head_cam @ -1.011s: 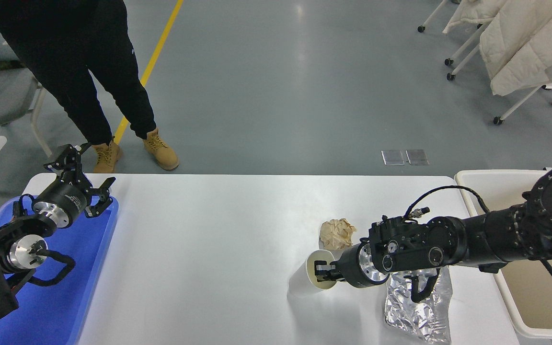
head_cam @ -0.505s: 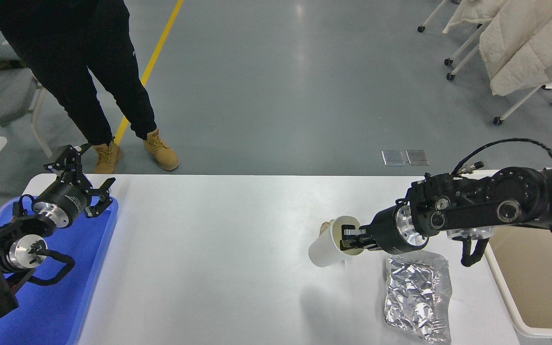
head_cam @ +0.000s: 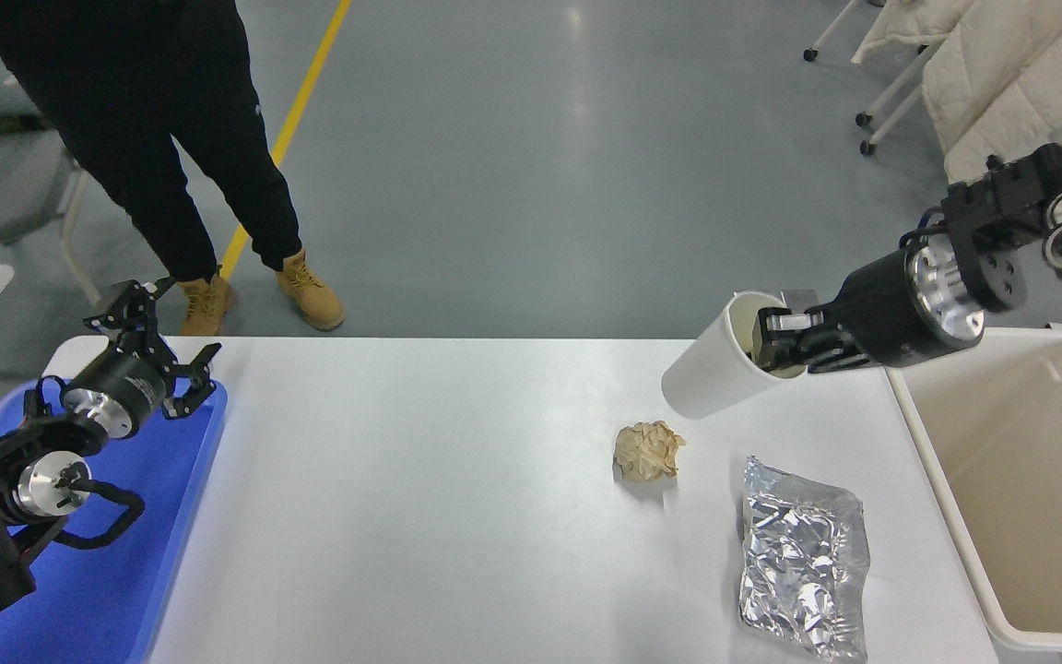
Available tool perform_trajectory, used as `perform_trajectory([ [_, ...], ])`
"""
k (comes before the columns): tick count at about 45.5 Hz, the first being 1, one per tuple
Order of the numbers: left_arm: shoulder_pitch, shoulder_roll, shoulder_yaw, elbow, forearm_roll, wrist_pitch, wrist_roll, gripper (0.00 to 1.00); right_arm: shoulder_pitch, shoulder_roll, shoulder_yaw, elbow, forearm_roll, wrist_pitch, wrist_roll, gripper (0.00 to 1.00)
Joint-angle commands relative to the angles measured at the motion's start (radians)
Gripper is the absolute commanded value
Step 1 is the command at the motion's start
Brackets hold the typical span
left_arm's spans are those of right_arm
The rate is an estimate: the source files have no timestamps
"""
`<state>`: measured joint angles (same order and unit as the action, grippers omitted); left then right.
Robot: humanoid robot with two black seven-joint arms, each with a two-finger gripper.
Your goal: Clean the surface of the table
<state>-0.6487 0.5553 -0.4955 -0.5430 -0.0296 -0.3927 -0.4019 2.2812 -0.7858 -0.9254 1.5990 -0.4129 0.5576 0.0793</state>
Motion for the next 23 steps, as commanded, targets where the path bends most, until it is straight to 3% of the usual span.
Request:
perform_trajectory([
  [1, 0.0, 0.0, -0.001, 0.0, 0.0, 0.0, 0.0, 1.0, 0.074, -0.072, -0.013, -0.04, -0.069, 0.09, 0.0, 0.0],
  [23, 0.0, 0.0, 0.0, 0.0, -0.001, 0.0, 0.0, 1.0, -0.305, -0.167, 0.008, -0.539, -0.13, 0.087, 0.011, 0.0],
])
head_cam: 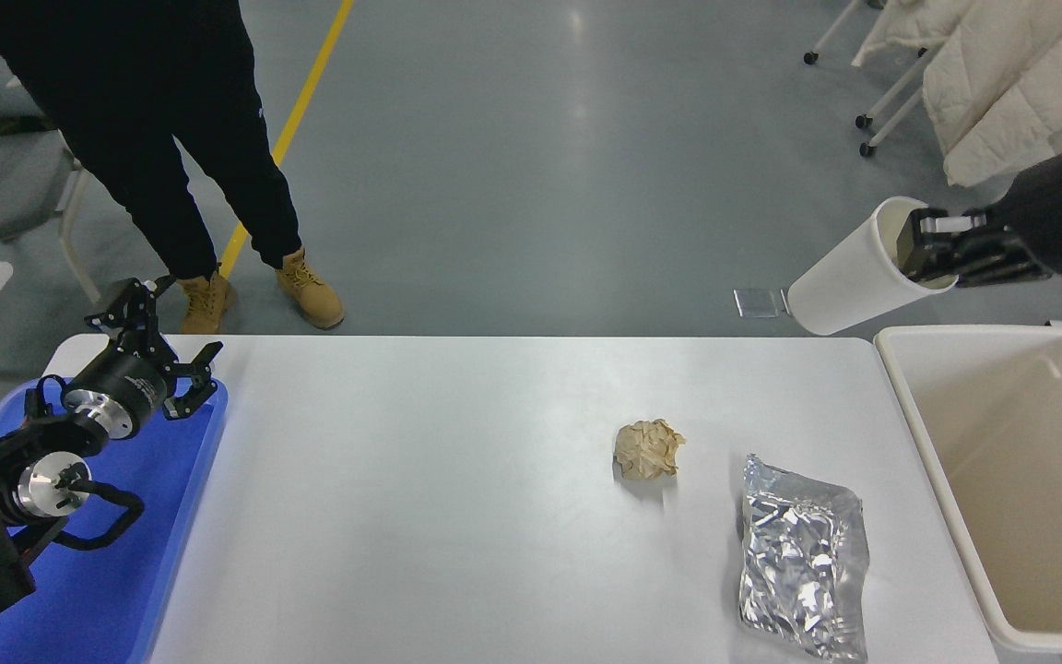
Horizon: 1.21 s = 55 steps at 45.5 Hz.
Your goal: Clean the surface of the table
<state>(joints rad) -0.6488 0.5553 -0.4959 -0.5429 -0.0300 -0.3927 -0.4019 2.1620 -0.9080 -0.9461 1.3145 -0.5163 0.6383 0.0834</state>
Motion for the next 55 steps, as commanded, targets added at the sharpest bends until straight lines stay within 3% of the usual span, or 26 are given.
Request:
perform_trajectory([
  [1, 0.0, 0.0, 0.0, 0.0, 0.001, 0.0, 0.0, 1.0, -0.211, -0.046, 0.036, -0.285, -0.027, 0.004, 0.007, 0.0],
  [13, 0.0, 0.0, 0.0, 0.0, 0.001, 0.0, 0.0, 1.0, -0.572, -0.038, 0.211, -0.658, -0.022, -0.043, 0.007, 0.0],
  [26, 0.0, 0.0, -0.001, 0.0, 0.001, 0.0, 0.0, 1.0, -1.011, 0.099, 0.535, -0.981, -0.008, -0.29, 0.009, 0.0],
  [32, 0.0, 0.0, 0.0, 0.0, -0.001, 0.0, 0.0, 1.0, -1.162, 0.256, 0.631, -1.152, -0.008, -0.407, 0.009, 0.0],
  [41, 0.0, 0.0, 0.0, 0.0, 0.001, 0.0, 0.0, 1.0, -1.301, 0.446, 0.702, -1.33, -0.007, -0.565, 0.007, 0.0],
  [55, 0.0, 0.0, 0.0, 0.0, 0.001, 0.0, 0.0, 1.0, -1.426, 0.636, 0.734, -1.338, 0.056, -0.868, 0.007, 0.0],
])
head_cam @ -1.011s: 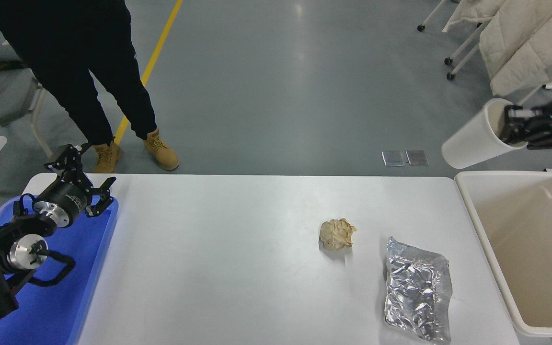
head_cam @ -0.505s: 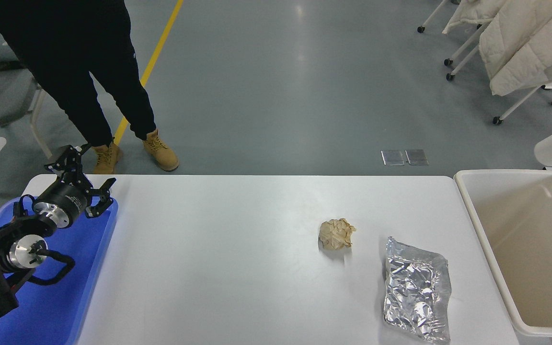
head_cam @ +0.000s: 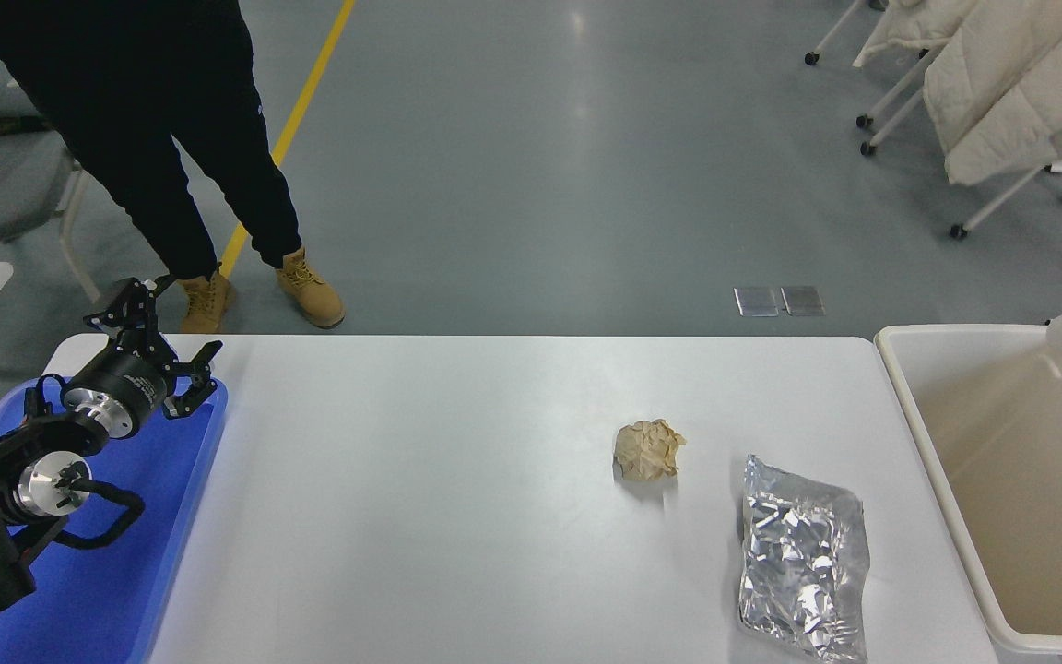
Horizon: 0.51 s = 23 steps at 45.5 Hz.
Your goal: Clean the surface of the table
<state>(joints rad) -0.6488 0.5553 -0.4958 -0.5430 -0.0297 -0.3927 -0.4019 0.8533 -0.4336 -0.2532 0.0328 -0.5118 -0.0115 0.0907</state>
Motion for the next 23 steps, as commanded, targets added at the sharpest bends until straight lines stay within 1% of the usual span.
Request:
perform_trajectory([
  [1, 0.0, 0.0, 0.0, 0.0, 0.001, 0.0, 0.0, 1.0, -0.12, 0.173, 0.041, -0.056, 0.061, -0.231, 0.0, 0.0],
  [5, 0.0, 0.0, 0.0, 0.0, -0.001, 0.0, 0.0, 1.0, -0.132, 0.197, 0.041, -0.056, 0.093, -0.255, 0.0, 0.0],
  [16, 0.0, 0.0, -0.001, 0.0, 0.001, 0.0, 0.0, 1.0, -0.157, 0.243, 0.04, -0.056, 0.202, -0.274, 0.0, 0.0],
  [23, 0.0, 0.0, 0.0, 0.0, 0.001, 0.0, 0.0, 1.0, -0.171, 0.248, 0.041, -0.056, 0.211, -0.286, 0.0, 0.0],
])
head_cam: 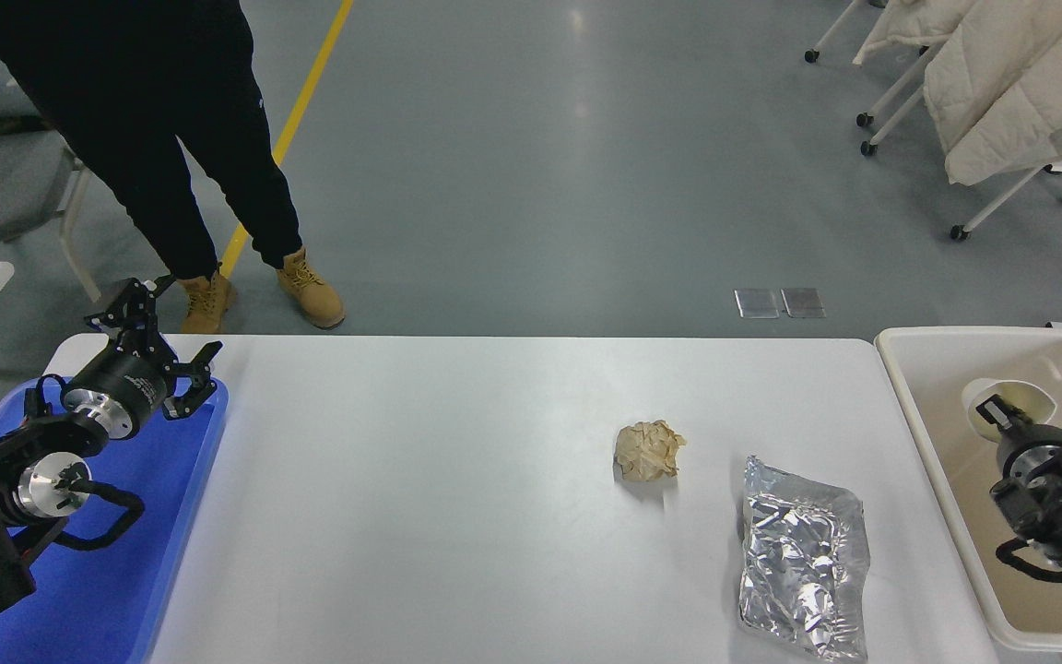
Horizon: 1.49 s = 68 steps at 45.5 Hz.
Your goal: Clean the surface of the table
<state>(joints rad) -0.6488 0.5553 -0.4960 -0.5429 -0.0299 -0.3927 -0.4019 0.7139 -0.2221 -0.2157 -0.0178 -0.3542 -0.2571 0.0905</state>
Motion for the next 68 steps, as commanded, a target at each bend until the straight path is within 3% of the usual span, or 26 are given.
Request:
perform_trajectory([
  [1, 0.0, 0.0, 0.001, 0.0, 0.001, 0.0, 0.0, 1.0, -0.034, 0.037, 0.006, -0.005, 0.055, -0.04, 0.0, 0.0],
  [3, 0.0, 0.0, 0.001, 0.001, -0.001, 0.0, 0.0, 1.0, -0.042, 0.037, 0.006, -0.005, 0.055, -0.039, 0.0, 0.0],
  [4, 0.0, 0.0, 0.001, 0.0, -0.001, 0.0, 0.0, 1.0, -0.044, 0.035, 0.006, -0.007, 0.055, -0.04, 0.0, 0.22],
  [6, 0.0, 0.0, 0.001, 0.001, -0.001, 0.0, 0.0, 1.0, -0.042, 0.035, 0.007, -0.011, 0.055, -0.051, 0.0, 0.78],
  [7, 0.0, 0.0, 0.001, 0.0, -0.001, 0.0, 0.0, 1.0, -0.042, 0.033, 0.009, -0.011, 0.057, -0.062, 0.0, 0.93],
  [8, 0.0, 0.0, 0.001, 0.0, -0.001, 0.0, 0.0, 1.0, -0.042, 0.032, 0.01, -0.011, 0.061, -0.071, 0.0, 0.97],
  [23, 0.0, 0.0, 0.001, 0.0, 0.001, 0.0, 0.0, 1.0, -0.03, 0.02, 0.012, -0.013, 0.078, -0.08, 0.0, 0.98],
  [46, 0.0, 0.0, 0.001, 0.0, -0.001, 0.0, 0.0, 1.0, 0.079, -0.123, -0.005, -0.033, 0.078, -0.091, 0.002, 0.98],
  [68, 0.0, 0.0, 0.001, 0.001, -0.001, 0.0, 0.0, 1.0, 0.311, -0.109, 0.065, 0.005, 0.098, -0.057, 0.002, 0.98],
])
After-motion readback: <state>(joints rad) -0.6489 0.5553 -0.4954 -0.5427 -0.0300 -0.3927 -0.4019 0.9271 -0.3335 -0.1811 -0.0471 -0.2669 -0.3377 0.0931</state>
